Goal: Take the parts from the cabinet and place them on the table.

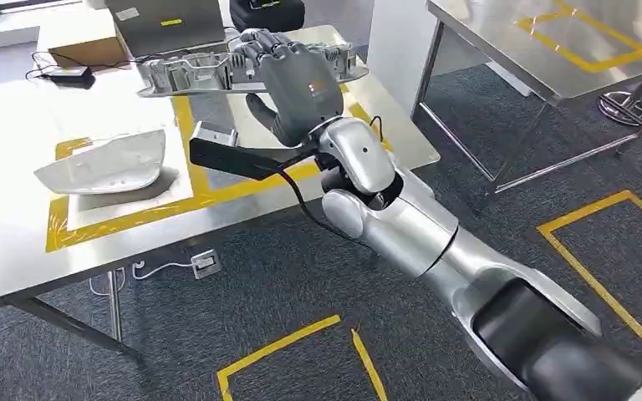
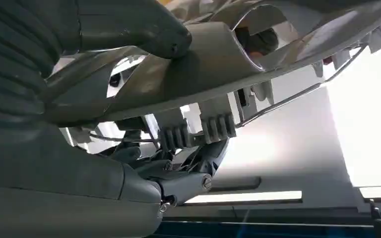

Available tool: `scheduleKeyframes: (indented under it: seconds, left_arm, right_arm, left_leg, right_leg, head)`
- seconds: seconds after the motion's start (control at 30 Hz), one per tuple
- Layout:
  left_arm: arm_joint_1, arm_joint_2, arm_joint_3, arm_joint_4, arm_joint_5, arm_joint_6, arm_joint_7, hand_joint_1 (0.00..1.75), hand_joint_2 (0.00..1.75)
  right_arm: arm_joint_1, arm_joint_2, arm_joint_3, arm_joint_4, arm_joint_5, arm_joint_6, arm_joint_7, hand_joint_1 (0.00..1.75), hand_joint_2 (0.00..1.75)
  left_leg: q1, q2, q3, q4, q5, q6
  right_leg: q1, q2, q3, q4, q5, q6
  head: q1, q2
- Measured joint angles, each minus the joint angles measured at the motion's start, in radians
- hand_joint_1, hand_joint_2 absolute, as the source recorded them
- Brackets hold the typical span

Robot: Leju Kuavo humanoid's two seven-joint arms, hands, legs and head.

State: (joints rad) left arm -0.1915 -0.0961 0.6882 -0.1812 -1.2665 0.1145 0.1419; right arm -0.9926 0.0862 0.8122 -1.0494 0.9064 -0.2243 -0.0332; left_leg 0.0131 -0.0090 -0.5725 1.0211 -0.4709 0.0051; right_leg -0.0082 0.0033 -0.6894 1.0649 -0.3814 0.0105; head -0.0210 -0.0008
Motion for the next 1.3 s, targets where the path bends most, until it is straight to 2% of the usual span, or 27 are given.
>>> scheduleKeyframes:
  seconds: [0.03, 0.07, 0.1, 0.17, 0.2, 0.23, 0.27, 0.33, 0.37, 0.4, 0.43, 0.5, 0.53, 0.57, 0.67, 0.73, 0.77, 0.83, 0.87, 0.9, 0.93, 1.0, 1.03, 1.07, 1.2, 1.27, 1.3]
  left_arm:
    - [0.0, 0.0, 0.0, 0.0, 0.0, 0.0, 0.0, 0.0, 1.75]
    - [-0.002, 0.0, 0.0, 0.0, 0.0, 0.0, 0.002, 0.0, 1.75]
    - [-0.003, 0.0, 0.0, 0.0, 0.0, 0.0, 0.002, 0.0, 1.75]
    - [0.001, -0.001, 0.001, 0.0, 0.0, 0.0, 0.003, 0.0, 1.75]
    - [0.0, 0.0, 0.001, 0.0, 0.0, 0.0, 0.003, 0.0, 1.75]
    - [-0.003, 0.0, 0.001, 0.0, 0.0, 0.0, 0.003, 0.0, 1.75]
    - [-0.003, 0.0, 0.001, 0.0, 0.0, 0.0, 0.003, 0.0, 1.75]
    - [-0.001, 0.0, 0.001, 0.0, 0.0, 0.0, 0.003, 0.0, 1.75]
    - [0.001, 0.0, 0.001, 0.0, 0.001, 0.0, 0.003, 0.0, 1.75]
    - [0.003, 0.0, 0.001, 0.0, 0.001, 0.0, 0.004, 0.0, 1.75]
    - [0.004, 0.0, 0.002, 0.0, 0.001, 0.001, 0.004, 0.0, 1.75]
    - [0.004, 0.001, 0.003, 0.0, 0.001, 0.003, 0.002, 0.0, 1.75]
    - [0.004, 0.002, 0.004, 0.0, 0.001, 0.003, 0.002, 0.0, 1.75]
    - [0.002, 0.002, 0.006, 0.0, 0.002, 0.004, 0.002, 0.0, 1.75]
    - [0.003, 0.001, 0.006, 0.0, 0.001, 0.004, 0.002, 0.0, 1.75]
    - [0.003, 0.0, 0.006, 0.0, 0.001, 0.005, 0.002, 0.0, 1.75]
    - [0.001, 0.001, 0.007, -0.001, 0.001, 0.005, 0.002, 0.0, 1.75]
    - [-0.001, 0.0, 0.007, -0.001, 0.001, 0.005, 0.001, 0.0, 1.75]
    - [0.0, 0.0, 0.007, -0.001, 0.001, 0.005, 0.001, 0.0, 1.75]
    - [0.002, 0.0, 0.007, 0.0, 0.001, 0.005, 0.0, 0.0, 1.75]
    - [0.004, -0.001, 0.007, 0.0, 0.001, 0.005, 0.001, 0.0, 1.75]
    - [0.003, -0.003, 0.008, 0.0, 0.0, 0.005, 0.0, 0.0, 1.75]
    - [0.003, -0.003, 0.008, 0.0, 0.0, 0.005, 0.0, 0.0, 1.75]
    - [0.002, -0.003, 0.008, 0.0, 0.0, 0.005, -0.001, 0.0, 1.75]
    - [0.002, -0.002, 0.009, 0.0, -0.002, 0.005, -0.002, 0.0, 1.75]
    - [-0.001, -0.002, 0.009, -0.001, -0.003, 0.005, -0.004, 0.0, 1.75]
    - [-0.001, -0.002, 0.009, -0.001, -0.003, 0.005, -0.005, 0.0, 1.75]
  right_arm:
    - [-0.001, -0.001, 0.0, 0.0, 0.002, 0.001, 0.0, 1.75, 1.75]
    - [-0.003, 0.0, 0.0, 0.0, 0.003, 0.002, -0.001, 1.75, 1.75]
    - [-0.002, 0.001, 0.0, -0.002, 0.005, 0.002, -0.001, 1.75, 1.75]
    - [-0.001, -0.002, -0.001, -0.002, 0.004, 0.003, 0.002, 1.75, 1.75]
    - [0.0, -0.002, -0.001, -0.003, 0.004, 0.003, 0.001, 1.75, 1.75]
    - [-0.001, -0.002, -0.001, -0.003, 0.003, 0.003, 0.001, 1.75, 1.75]
    - [0.0, -0.002, -0.001, -0.003, 0.004, 0.004, 0.0, 1.75, 1.75]
    - [0.002, -0.002, -0.001, -0.003, 0.005, 0.003, 0.0, 1.75, 1.75]
    - [0.002, -0.002, -0.001, -0.003, 0.006, 0.004, 0.0, 1.75, 1.75]
    - [0.004, -0.002, -0.001, -0.003, 0.005, 0.004, 0.0, 1.75, 1.75]
    - [0.005, -0.002, -0.001, -0.003, 0.005, 0.006, 0.0, 1.75, 1.75]
    - [0.005, -0.001, -0.001, -0.003, 0.005, 0.009, 0.0, 1.75, 1.75]
    - [0.005, -0.001, -0.001, -0.002, 0.006, 0.01, 0.0, 1.75, 1.75]
    - [0.003, -0.001, -0.001, -0.002, 0.006, 0.01, -0.002, 1.75, 1.75]
    - [0.004, 0.0, -0.001, -0.002, 0.009, 0.009, -0.003, 1.75, 1.75]
    - [0.004, 0.0, -0.001, -0.003, 0.008, 0.009, -0.003, 1.75, 1.75]
    - [0.002, 0.0, -0.002, -0.003, 0.008, 0.009, -0.003, 1.75, 1.75]
    - [0.007, 0.0, -0.002, -0.002, 0.011, 0.009, -0.003, 1.75, 1.75]
    - [0.009, -0.002, -0.002, -0.002, 0.011, 0.008, -0.004, 1.75, 1.75]
    - [0.011, -0.002, -0.002, -0.002, 0.013, 0.007, -0.005, 1.75, 1.75]
    - [0.012, -0.002, -0.002, -0.002, 0.016, 0.008, -0.004, 1.75, 1.75]
    - [0.012, -0.002, -0.002, -0.002, 0.018, 0.008, 0.0, 1.75, 1.75]
    - [0.012, -0.003, -0.002, -0.002, 0.018, 0.008, -0.001, 1.75, 1.75]
    - [0.01, -0.003, -0.002, -0.002, 0.018, 0.007, -0.002, 1.75, 1.75]
    - [0.012, -0.003, -0.005, -0.003, 0.021, 0.007, 0.0, 1.75, 1.75]
    - [0.013, -0.002, -0.008, -0.003, 0.021, 0.009, 0.0, 1.75, 1.75]
    - [0.014, -0.002, -0.008, -0.003, 0.023, 0.009, -0.001, 1.75, 1.75]
  left_leg:
    - [-0.002, 0.0, 0.003, 0.002, -0.006, -0.007]
    - [-0.003, 0.0, -0.001, 0.0, -0.008, -0.014]
    - [-0.003, 0.001, -0.001, -0.004, -0.011, -0.021]
    - [-0.004, 0.001, 0.014, 0.002, -0.006, -0.036]
    - [-0.002, 0.004, 0.001, 0.02, -0.01, -0.041]
    - [-0.002, 0.005, -0.02, 0.067, -0.015, -0.044]
    - [-0.001, 0.005, -0.057, 0.132, -0.035, -0.049]
    - [-0.001, 0.005, -0.148, 0.276, -0.105, -0.057]
    - [-0.001, 0.005, -0.176, 0.31, -0.117, -0.058]
    - [-0.001, 0.005, -0.182, 0.299, -0.099, -0.056]
    - [-0.001, 0.005, -0.167, 0.245, -0.056, -0.05]
    - [-0.001, 0.005, -0.1, 0.072, 0.058, -0.036]
    - [-0.004, 0.006, -0.079, 0.006, 0.084, -0.031]
    - [-0.01, 0.007, -0.074, -0.016, 0.045, -0.029]
    - [-0.009, 0.006, -0.061, -0.013, 0.056, -0.011]
    - [-0.002, 0.004, -0.042, -0.018, 0.055, 0.001]
    - [-0.002, 0.004, -0.039, -0.017, 0.051, 0.006]
    - [-0.002, 0.004, -0.035, -0.016, 0.042, 0.008]
    - [-0.002, 0.004, -0.032, -0.014, 0.036, 0.007]
    - [-0.002, 0.004, -0.026, -0.011, 0.03, 0.006]
    - [-0.001, 0.003, -0.017, -0.009, 0.021, 0.004]
    - [0.001, 0.0, 0.001, -0.004, 0.004, -0.002]
    - [0.001, -0.001, 0.007, -0.002, -0.006, -0.009]
    - [-0.002, -0.001, 0.008, 0.0, -0.01, -0.016]
    - [-0.002, 0.002, 0.02, 0.005, -0.013, -0.043]
    - [-0.001, 0.005, -0.021, 0.081, -0.03, -0.051]
    - [0.001, 0.005, -0.071, 0.164, -0.061, -0.054]
  right_leg:
    - [0.004, -0.001, 0.01, -0.036, -0.007, -0.006]
    - [0.01, 0.0, 0.012, -0.047, -0.03, -0.01]
    - [0.01, 0.001, 0.018, -0.048, -0.015, -0.016]
    - [0.007, 0.005, 0.031, -0.05, -0.019, -0.034]
    - [0.003, 0.004, 0.043, -0.056, -0.021, -0.039]
    - [0.003, 0.003, 0.051, -0.056, -0.025, -0.046]
    - [0.003, 0.003, 0.055, -0.056, -0.03, -0.051]
    - [0.006, 0.003, 0.063, -0.055, -0.04, -0.054]
    - [0.007, 0.004, 0.068, -0.055, -0.046, -0.054]
    - [0.007, 0.006, 0.076, -0.054, -0.053, -0.054]
    - [0.008, 0.007, 0.085, -0.053, -0.059, -0.052]
    - [0.008, 0.008, 0.104, -0.051, -0.074, -0.047]
    - [0.008, 0.007, 0.11, -0.051, -0.081, -0.042]
    - [0.011, 0.009, 0.108, -0.049, -0.084, -0.037]
    - [0.014, 0.009, 0.112, -0.041, -0.085, -0.019]
    - [0.011, 0.005, 0.096, -0.004, -0.106, -0.008]
    - [0.009, 0.004, 0.062, 0.057, -0.13, -0.002]
    - [0.005, 0.003, -0.035, 0.212, -0.189, 0.008]
    - [0.003, 0.003, -0.074, 0.265, -0.203, 0.01]
    - [0.001, 0.003, -0.092, 0.272, -0.188, 0.009]
    - [-0.001, 0.001, -0.082, 0.226, -0.147, 0.009]
    - [-0.003, 0.0, -0.014, 0.056, -0.037, 0.008]
    - [-0.003, -0.002, 0.013, -0.028, 0.001, 0.004]
    - [0.005, -0.002, 0.018, -0.041, -0.039, -0.001]
    - [0.003, 0.003, 0.041, -0.043, -0.03, -0.035]
    - [0.001, 0.001, 0.059, -0.048, -0.039, -0.048]
    - [0.002, 0.001, 0.063, -0.048, -0.045, -0.052]
  head:
    - [-0.002, 0.0]
    - [0.0, 0.0]
    - [-0.001, 0.0]
    - [0.0, 0.0]
    - [0.0, 0.0]
    - [-0.006, 0.0]
    - [-0.007, 0.0]
    - [-0.005, 0.0]
    - [-0.006, 0.0]
    - [-0.006, 0.0]
    - [-0.006, 0.0]
    - [-0.006, 0.0]
    - [-0.006, 0.0]
    - [-0.006, 0.0]
    - [-0.005, 0.0]
    - [-0.004, 0.0]
    - [-0.002, 0.0]
    - [-0.002, 0.0]
    - [-0.003, 0.0]
    - [-0.002, 0.0]
    - [-0.003, 0.0]
    - [-0.002, 0.0]
    - [-0.002, 0.0]
    - [-0.002, 0.0]
    - [-0.001, 0.0]
    - [-0.009, 0.0]
    - [-0.008, 0.0]
